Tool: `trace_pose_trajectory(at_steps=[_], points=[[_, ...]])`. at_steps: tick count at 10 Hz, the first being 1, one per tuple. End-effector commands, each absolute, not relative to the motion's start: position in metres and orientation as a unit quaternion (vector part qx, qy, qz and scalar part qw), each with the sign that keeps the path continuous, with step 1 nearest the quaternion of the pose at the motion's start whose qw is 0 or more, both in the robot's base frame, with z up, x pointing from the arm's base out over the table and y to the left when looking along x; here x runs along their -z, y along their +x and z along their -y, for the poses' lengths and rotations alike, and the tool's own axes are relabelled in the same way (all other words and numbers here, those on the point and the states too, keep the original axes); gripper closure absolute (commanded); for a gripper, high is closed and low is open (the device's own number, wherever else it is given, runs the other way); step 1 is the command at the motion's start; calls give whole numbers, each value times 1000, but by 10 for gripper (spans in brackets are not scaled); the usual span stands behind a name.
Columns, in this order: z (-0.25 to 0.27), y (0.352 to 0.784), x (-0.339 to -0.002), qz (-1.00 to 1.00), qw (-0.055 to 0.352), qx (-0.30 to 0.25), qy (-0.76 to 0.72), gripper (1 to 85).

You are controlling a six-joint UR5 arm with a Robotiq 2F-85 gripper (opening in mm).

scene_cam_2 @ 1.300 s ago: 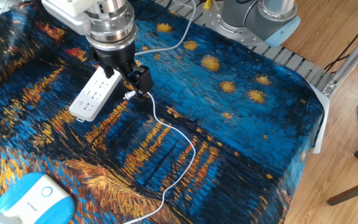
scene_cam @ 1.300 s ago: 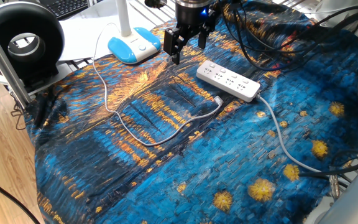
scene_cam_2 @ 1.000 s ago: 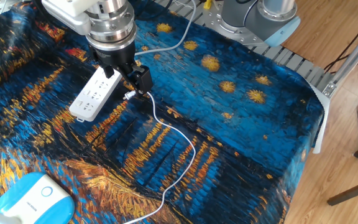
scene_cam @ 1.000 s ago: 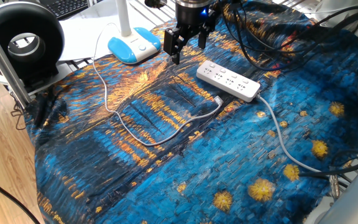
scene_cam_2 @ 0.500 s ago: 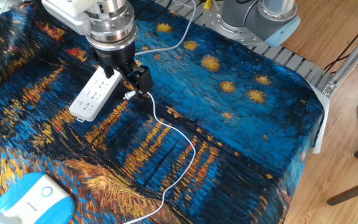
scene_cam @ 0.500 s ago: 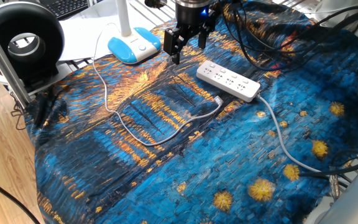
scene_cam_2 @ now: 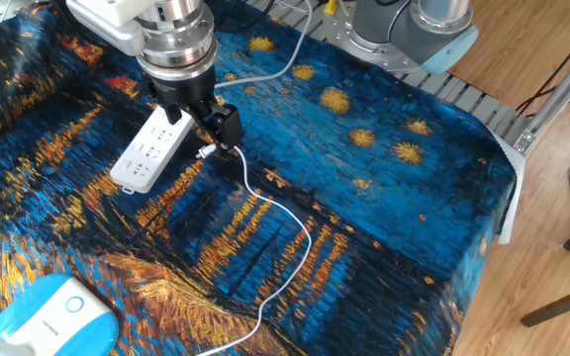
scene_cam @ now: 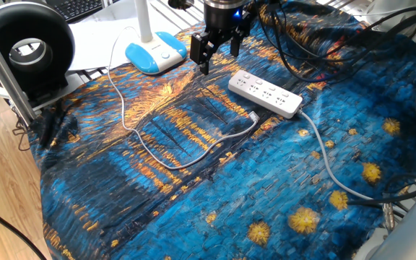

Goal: Plug in the power cord of the desk lamp, turn on the socket, and light up the desk lamp

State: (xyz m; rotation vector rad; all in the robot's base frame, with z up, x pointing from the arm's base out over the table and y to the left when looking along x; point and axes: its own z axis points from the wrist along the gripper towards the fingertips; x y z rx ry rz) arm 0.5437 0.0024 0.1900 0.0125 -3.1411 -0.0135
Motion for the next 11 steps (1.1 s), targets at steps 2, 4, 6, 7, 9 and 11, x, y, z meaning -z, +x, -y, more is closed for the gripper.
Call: trace_pose_trajectory(at_steps=[2,4,6,7,9,11], points=[[9,569,-189,998,-48,-29,17,843],[9,570,-187,998,-47,-29,17,843],[15,572,-178,998,-47,-43,23,843],[16,571,-174,998,-45,-46,23,843],[22,566,-163,997,-34,-65,27,843],[25,558,-146,994,-32,-95,35,843]])
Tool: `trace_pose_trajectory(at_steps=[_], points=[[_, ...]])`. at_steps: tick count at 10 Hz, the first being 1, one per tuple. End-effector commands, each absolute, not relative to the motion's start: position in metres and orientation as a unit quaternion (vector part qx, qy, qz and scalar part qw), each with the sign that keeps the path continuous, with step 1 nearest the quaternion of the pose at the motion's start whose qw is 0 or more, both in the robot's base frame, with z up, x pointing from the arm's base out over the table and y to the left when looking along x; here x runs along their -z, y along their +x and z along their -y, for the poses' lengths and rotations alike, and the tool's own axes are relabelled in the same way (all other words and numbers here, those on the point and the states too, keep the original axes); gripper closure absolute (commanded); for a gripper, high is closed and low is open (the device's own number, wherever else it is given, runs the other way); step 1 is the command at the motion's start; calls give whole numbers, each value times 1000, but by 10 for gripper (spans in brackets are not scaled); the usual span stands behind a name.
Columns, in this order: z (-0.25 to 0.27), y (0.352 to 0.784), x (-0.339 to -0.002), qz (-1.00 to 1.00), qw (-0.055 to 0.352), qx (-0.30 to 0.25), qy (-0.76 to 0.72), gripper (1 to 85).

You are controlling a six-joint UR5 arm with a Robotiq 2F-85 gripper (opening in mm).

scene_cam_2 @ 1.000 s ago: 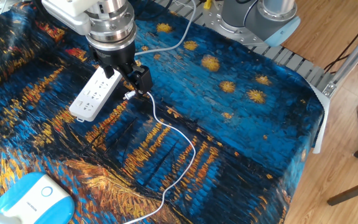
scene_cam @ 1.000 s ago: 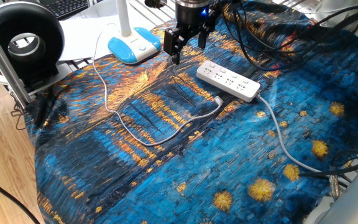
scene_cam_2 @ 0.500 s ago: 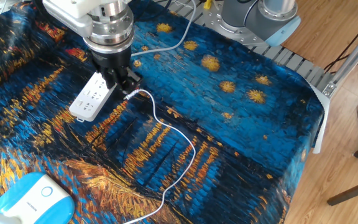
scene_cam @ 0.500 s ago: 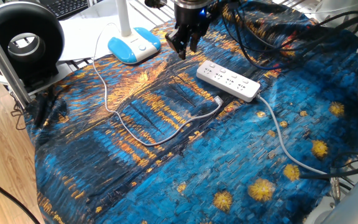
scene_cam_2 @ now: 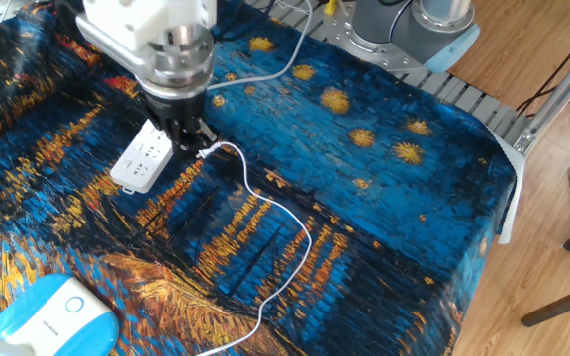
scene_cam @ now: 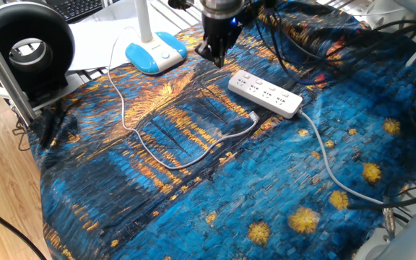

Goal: Plug in the power cord of the desk lamp, turn on the socket, and light up the desk lamp

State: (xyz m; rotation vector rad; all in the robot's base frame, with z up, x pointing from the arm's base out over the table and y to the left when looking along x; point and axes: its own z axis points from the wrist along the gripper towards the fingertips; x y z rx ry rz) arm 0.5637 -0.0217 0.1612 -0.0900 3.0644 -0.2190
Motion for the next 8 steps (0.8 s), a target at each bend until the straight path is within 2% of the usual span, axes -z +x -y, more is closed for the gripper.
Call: trace_pose_trajectory(at_steps=[1,3,5,8], points=[[21,557,-136,-994,40,96,-37,843],[16,542,-115,-993,37,103,-43,843],[24,536,-95,-990,54,116,-58,843],[41,539,-99,-982,61,158,-83,843]])
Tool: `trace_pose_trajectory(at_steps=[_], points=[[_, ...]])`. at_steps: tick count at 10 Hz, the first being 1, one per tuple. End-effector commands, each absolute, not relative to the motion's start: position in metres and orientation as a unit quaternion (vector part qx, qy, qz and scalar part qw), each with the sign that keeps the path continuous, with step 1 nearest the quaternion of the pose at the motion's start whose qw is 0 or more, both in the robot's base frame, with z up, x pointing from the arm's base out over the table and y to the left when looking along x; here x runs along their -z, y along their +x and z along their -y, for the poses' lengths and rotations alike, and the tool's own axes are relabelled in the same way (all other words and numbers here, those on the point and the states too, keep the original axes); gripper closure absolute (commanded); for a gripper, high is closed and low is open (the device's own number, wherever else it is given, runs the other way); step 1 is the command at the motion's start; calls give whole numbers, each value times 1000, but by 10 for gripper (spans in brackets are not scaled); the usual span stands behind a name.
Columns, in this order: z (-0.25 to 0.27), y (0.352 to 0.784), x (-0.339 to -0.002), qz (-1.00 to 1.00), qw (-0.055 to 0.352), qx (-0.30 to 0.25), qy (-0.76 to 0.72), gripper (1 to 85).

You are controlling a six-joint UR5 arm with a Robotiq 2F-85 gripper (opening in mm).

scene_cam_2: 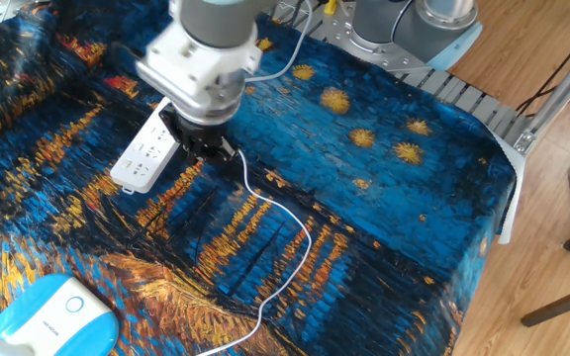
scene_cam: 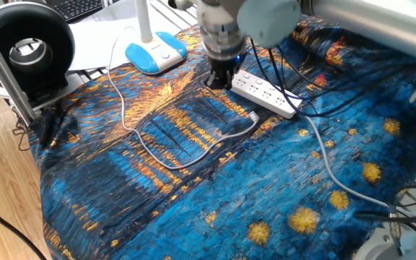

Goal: Plug in the power cord of the desk lamp, turn on the socket, and light up the desk lamp

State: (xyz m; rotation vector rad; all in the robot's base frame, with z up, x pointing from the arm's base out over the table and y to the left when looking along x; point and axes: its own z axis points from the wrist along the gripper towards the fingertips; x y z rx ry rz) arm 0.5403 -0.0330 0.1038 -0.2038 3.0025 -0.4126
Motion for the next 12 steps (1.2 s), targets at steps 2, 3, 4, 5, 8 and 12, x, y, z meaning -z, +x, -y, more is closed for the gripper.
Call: trace_pose_trajectory(at_steps=[2,3,4,5,8,12], points=[[32,546,-99,-984,72,145,-79,843],[33,547,-100,-983,73,145,-82,843],[32,548,-101,-983,73,143,-83,843],[33,550,-103,-983,72,144,-84,843],[34,544,-105,-984,56,146,-84,843],[32,543,-110,-983,42,149,-102,843]])
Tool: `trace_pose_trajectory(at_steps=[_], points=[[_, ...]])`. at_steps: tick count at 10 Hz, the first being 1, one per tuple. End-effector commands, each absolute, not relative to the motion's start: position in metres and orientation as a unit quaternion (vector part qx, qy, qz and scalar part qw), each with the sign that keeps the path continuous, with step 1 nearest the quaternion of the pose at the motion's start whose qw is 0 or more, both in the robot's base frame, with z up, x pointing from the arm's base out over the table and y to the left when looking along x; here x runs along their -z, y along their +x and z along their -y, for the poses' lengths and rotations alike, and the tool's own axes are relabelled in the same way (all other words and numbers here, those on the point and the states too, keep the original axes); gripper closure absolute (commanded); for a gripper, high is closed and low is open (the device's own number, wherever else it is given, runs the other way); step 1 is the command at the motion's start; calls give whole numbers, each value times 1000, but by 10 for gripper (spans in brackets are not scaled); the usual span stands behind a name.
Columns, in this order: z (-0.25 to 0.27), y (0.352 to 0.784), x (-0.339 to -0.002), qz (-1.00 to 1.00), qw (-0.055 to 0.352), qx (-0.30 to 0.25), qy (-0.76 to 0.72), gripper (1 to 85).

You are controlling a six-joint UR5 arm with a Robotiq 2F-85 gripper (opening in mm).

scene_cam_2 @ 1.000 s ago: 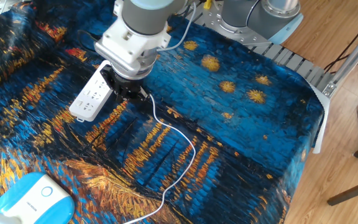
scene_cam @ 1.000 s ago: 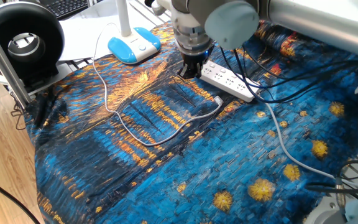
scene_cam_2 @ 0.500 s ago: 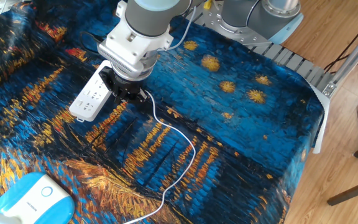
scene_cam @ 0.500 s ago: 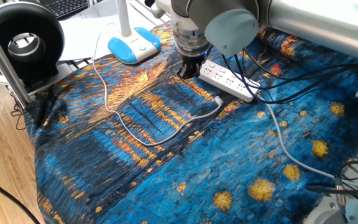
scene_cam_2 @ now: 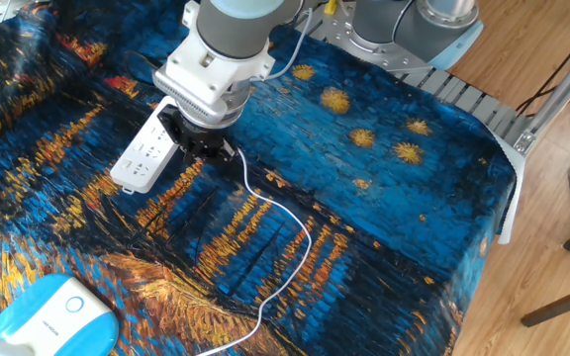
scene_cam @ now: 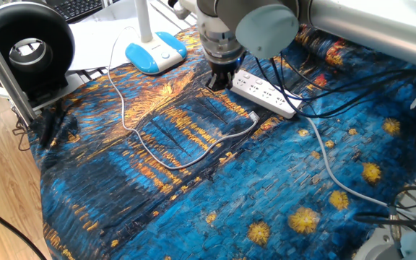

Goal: Plug in the power cord of the desk lamp, turn on the socket, and light up the desk lamp

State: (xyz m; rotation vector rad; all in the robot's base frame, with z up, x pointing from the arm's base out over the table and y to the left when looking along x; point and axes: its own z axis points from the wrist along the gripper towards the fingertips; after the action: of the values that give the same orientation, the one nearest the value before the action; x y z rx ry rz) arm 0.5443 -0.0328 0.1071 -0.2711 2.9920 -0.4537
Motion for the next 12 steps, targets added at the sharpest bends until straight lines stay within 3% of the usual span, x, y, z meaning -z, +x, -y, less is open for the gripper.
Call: trace_pose_trajectory(at_steps=[1,2,3,4,5,6,8,9,11,12], points=[[27,534,-108,-984,24,136,-114,843],[15,530,-105,-988,20,113,-108,843],[15,514,-104,-988,-12,109,-111,843],[13,474,-107,-986,-87,98,-108,843],[12,510,-98,-988,-22,96,-115,843],[17,534,-90,-988,19,107,-113,843],[47,533,-87,-975,-6,173,-138,843],[42,524,-81,-977,-28,166,-131,840],[40,518,-60,-978,-13,161,-134,620],[43,518,-54,-978,-7,158,-133,550]])
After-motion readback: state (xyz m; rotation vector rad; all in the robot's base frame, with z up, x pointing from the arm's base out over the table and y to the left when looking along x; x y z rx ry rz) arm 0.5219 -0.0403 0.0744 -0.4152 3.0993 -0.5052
